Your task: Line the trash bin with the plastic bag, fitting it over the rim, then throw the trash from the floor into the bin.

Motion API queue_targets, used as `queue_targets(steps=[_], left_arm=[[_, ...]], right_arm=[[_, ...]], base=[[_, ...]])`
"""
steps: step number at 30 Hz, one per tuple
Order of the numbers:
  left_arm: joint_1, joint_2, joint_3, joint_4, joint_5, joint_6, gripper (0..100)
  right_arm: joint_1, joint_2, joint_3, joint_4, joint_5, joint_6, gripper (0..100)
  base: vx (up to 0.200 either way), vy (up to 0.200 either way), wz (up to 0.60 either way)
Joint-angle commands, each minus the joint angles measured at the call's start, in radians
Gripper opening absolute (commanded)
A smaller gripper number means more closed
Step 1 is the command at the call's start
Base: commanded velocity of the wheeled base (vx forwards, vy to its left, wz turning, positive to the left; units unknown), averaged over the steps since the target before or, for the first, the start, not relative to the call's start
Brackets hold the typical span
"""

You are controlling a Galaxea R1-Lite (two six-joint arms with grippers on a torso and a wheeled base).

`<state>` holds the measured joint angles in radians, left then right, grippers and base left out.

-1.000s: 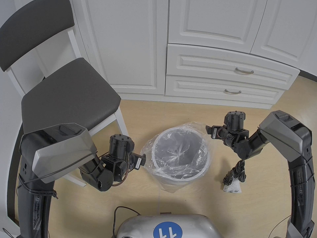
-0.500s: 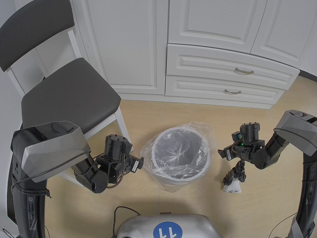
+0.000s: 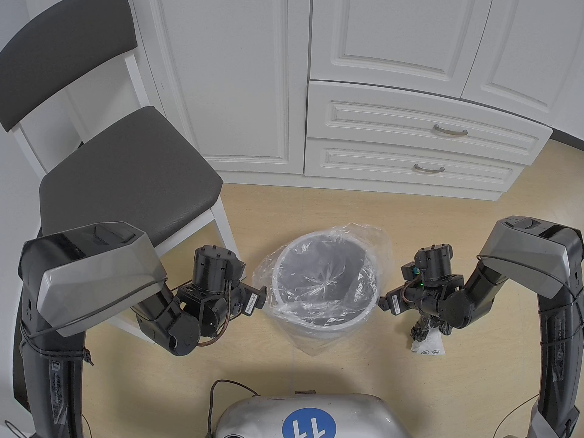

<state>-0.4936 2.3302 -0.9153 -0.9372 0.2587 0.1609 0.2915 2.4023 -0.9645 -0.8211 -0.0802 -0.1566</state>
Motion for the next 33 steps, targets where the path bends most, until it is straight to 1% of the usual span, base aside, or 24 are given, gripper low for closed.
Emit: queue_targets(steps=[1,3,4,5,7,8,9,10,11,12,14,17,19,21,22,25,29,33], left_arm=[[0.001,-0.003,-0.005,-0.006,0.001,-0.003,100],[0.001,-0.003,-0.004,-0.008,0.001,-0.003,100],[0.001,-0.008,-0.002,-0.026,0.002,-0.003,100],[0.001,-0.011,0.0,-0.028,0.002,-0.003,100],[0.001,-0.02,0.003,-0.029,0.002,-0.003,100],[0.001,-0.029,0.007,-0.028,0.002,-0.003,100],[0.001,-0.034,0.007,-0.028,0.002,-0.003,100],[0.001,-0.034,0.007,-0.028,0.002,-0.003,100],[0.0,-0.037,0.007,-0.028,0.002,-0.003,100],[0.0,-0.037,0.007,-0.028,0.001,-0.003,100],[-0.003,-0.037,0.009,-0.029,0.002,-0.003,100],[-0.008,-0.037,0.007,-0.029,0.002,-0.006,100],[-0.01,-0.037,0.007,-0.031,0.002,-0.007,100],[-0.01,-0.037,0.007,-0.031,0.002,-0.007,100],[-0.017,-0.035,0.009,-0.043,0.002,-0.007,100],[-0.025,-0.031,0.007,-0.066,0.002,-0.007,100],[-0.037,-0.029,0.009,-0.072,0.008,-0.017,100],[-0.052,-0.032,0.009,-0.075,0.011,-0.041,100]], right_arm=[[-0.005,0.064,-0.119,-0.006,-0.039,0.094,100],[-0.005,0.067,-0.126,-0.006,-0.046,0.1,100],[-0.006,0.09,-0.214,-0.006,-0.082,0.17,100],[-0.006,0.097,-0.246,-0.006,-0.093,0.204,100],[-0.006,0.104,-0.286,-0.003,-0.099,0.255,100],[-0.005,0.11,-0.318,0.005,-0.099,0.298,100],[-0.003,0.115,-0.336,0.007,-0.099,0.319,100],[-0.003,0.116,-0.339,0.007,-0.099,0.322,100],[0.002,0.136,-0.379,0.007,-0.101,0.358,100],[0.002,0.139,-0.387,0.007,-0.101,0.364,100],[0.003,0.172,-0.453,0.007,-0.118,0.413,100],[0.002,0.208,-0.525,0.007,-0.144,0.454,100],[-0.005,0.225,-0.563,0.007,-0.153,0.471,100],[-0.005,0.225,-0.563,0.007,-0.153,0.471,100],[-0.008,0.238,-0.588,0.002,-0.154,0.499,100],[-0.014,0.261,-0.632,-0.007,-0.154,0.525,100],[-0.038,0.284,-0.675,-0.003,-0.154,0.528,100],[-0.058,0.259,-0.68,-0.004,-0.156,0.519,100]], base=[[0.0,0.0,0.0],[0.0,0.0,0.0],[0.0,0.0,0.0],[0.0,0.0,0.0],[0.0,0.0,0.0],[0.0,0.0,0.0],[0.0,0.0,0.0],[0.0,0.0,0.0],[0.0,0.0,0.0],[0.0,0.0,0.0],[0.0,0.0,0.0],[0.0,0.0,0.0],[0.0,0.0,0.0],[0.0,0.0,0.0],[0.0,0.0,0.0],[0.0,0.0,0.0],[0.0,0.0,0.0],[0.0,0.0,0.0]])
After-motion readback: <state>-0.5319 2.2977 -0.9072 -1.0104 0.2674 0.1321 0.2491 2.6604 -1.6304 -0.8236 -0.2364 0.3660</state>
